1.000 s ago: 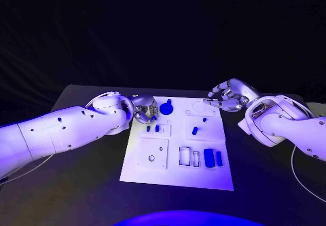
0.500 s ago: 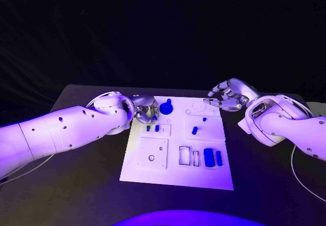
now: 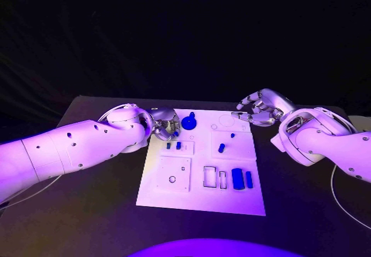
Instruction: Assemble the parts on the task board
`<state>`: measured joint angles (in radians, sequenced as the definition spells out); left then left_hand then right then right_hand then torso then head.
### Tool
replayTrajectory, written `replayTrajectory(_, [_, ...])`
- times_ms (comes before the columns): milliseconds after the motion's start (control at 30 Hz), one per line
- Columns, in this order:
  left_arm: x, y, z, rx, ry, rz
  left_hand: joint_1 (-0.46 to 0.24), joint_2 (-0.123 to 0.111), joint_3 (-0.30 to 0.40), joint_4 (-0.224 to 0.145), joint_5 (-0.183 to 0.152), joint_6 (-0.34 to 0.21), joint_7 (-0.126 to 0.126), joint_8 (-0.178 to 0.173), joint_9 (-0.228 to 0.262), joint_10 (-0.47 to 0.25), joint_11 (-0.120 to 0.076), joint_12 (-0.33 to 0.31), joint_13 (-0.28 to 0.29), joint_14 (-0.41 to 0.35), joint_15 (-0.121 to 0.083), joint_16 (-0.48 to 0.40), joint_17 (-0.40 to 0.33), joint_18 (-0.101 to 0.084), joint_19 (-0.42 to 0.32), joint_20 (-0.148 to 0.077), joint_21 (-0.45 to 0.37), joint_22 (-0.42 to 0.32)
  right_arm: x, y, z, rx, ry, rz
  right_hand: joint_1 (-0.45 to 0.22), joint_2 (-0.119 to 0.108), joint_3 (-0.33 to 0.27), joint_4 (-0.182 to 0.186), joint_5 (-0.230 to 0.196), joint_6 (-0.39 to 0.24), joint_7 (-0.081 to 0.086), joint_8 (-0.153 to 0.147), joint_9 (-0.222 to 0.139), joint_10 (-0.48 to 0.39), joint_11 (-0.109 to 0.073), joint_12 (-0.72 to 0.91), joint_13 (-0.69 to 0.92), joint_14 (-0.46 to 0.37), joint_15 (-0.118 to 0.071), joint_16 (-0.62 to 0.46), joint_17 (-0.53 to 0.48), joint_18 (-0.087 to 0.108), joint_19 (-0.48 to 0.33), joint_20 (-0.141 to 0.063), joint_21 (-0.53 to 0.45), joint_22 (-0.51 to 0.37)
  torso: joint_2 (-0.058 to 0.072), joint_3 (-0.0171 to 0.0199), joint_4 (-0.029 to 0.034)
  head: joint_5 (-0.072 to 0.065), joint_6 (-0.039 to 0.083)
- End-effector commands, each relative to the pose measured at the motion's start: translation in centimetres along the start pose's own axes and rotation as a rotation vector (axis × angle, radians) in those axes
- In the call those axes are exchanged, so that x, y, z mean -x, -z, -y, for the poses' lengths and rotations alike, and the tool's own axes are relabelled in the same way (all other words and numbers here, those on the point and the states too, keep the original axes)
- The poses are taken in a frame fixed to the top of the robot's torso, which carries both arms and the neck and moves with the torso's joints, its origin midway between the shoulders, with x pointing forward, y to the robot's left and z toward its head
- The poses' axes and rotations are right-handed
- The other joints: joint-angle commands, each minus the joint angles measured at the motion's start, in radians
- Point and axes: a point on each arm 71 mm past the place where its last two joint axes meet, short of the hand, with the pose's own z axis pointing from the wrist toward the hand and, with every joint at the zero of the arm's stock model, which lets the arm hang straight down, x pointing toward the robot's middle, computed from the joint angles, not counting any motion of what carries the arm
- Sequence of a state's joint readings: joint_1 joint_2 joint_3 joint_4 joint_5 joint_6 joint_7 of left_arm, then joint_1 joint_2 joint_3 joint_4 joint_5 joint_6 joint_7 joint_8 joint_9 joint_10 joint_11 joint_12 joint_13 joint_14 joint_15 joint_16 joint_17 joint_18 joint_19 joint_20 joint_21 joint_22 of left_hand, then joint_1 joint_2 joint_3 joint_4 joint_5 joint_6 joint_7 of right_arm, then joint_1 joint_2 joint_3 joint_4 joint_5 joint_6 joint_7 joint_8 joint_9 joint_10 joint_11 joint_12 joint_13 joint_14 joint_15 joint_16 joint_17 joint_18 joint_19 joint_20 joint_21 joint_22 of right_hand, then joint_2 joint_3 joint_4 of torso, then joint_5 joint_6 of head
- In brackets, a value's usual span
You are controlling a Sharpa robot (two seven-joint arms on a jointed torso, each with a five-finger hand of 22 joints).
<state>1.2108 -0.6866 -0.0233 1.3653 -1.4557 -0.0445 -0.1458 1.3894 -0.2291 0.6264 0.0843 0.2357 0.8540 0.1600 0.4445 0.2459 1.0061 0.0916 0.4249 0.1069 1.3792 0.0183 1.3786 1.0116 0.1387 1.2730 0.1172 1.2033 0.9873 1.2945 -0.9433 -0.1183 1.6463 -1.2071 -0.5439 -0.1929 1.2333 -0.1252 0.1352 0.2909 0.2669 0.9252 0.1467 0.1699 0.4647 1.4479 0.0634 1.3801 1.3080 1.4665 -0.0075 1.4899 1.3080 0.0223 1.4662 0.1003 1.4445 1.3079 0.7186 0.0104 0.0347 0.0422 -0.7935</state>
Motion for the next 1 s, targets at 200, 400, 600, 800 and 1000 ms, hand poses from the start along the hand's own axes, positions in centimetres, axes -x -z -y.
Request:
replayTrajectory(200, [-0.28,-0.05,-0.09,0.019,0.0,-0.032,-0.019,-0.013,-0.014,0.003,-0.004,-0.05,0.011,-0.051,-0.017,-0.02,0.013,-0.023,-0.003,-0.018,0.009,-0.006,-0.024,-0.01,-0.02,0.006,-0.018,-0.02,-0.1,0.0,-0.05,0.008,0.007,-0.007,-0.007,0.0,0.0,-0.001,0.006,0.0,-0.005,0.004,0.001,-0.005,-0.005,-0.005,0.1,0.058,-0.006,-0.005,0.05,0.012,0.029,-0.007,-0.005,0.179,0.0,-0.0003,-0.0003,0.0,-0.002])
replayTrajectory(400, [-0.26,-0.04,-0.13,0.02,0.002,-0.029,-0.021,-0.015,-0.015,0.004,-0.004,-0.053,0.013,-0.055,-0.018,-0.022,0.015,-0.024,-0.003,-0.019,0.01,-0.006,-0.028,-0.009,-0.022,0.007,-0.021,-0.025,-0.1,0.01,-0.03,0.008,0.007,-0.007,-0.007,0.0,0.0,-0.001,0.006,0.0,-0.005,0.004,0.001,-0.005,-0.005,-0.005,0.1,0.058,-0.006,-0.005,0.05,0.012,0.029,-0.007,-0.005,0.179,0.0,-0.0003,-0.0001,0.0,-0.002])
replayTrajectory(600, [-0.24,-0.01,-0.2,0.023,0.004,-0.028,-0.023,-0.016,-0.017,0.004,-0.004,-0.051,0.014,-0.057,-0.019,-0.028,0.017,-0.027,-0.003,-0.023,0.012,-0.008,-0.035,-0.007,-0.027,0.008,-0.026,-0.031,-0.11,0.01,-0.01,0.008,0.007,-0.006,-0.007,0.0,0.0,-0.001,0.006,0.0,-0.005,0.004,0.001,-0.005,-0.005,-0.005,0.1,0.058,-0.006,-0.005,0.05,0.012,0.029,-0.007,-0.005,0.179,0.0,-0.0004,-0.0002,0.001,-0.002])
replayTrajectory(800, [-0.13,0.1,-0.48,0.029,0.006,-0.016,-0.022,-0.021,-0.023,0.001,-0.002,-0.091,0.023,-0.094,-0.032,-0.054,0.025,-0.034,-0.001,-0.04,0.019,-0.013,-0.061,-0.002,-0.043,0.013,-0.043,-0.055,-0.1,-0.03,0.09,0.009,0.009,-0.009,-0.005,-0.001,0.001,-0.001,0.006,-0.007,-0.005,0.005,0.002,-0.054,-0.005,-0.078,0.042,0.046,-0.006,-0.027,0.005,0.023,0.004,-0.007,-0.05,0.151,0.0,-0.0004,-0.0006,0.001,0.0])
replayTrajectory(1000, [0.48,0.48,-0.89,0.005,0.057,0.052,-0.022,-0.024,-0.043,0.004,-0.001,-0.117,0.028,-0.117,-0.04,-0.113,0.037,-0.045,-0.005,-0.12,0.03,-0.066,-0.206,0.02,-0.117,0.017,-0.126,-0.167,-0.36,-0.28,0.28,0.04,0.033,-0.058,0.139,-0.02,0.109,-0.011,-0.037,-0.006,0.004,0.015,0.004,-0.416,0.0,-0.779,-0.511,-0.028,-0.007,-0.173,-0.217,0.077,-0.134,-0.007,-0.319,-0.01,-0.001,-0.001,-0.0002,-0.001,0.003])
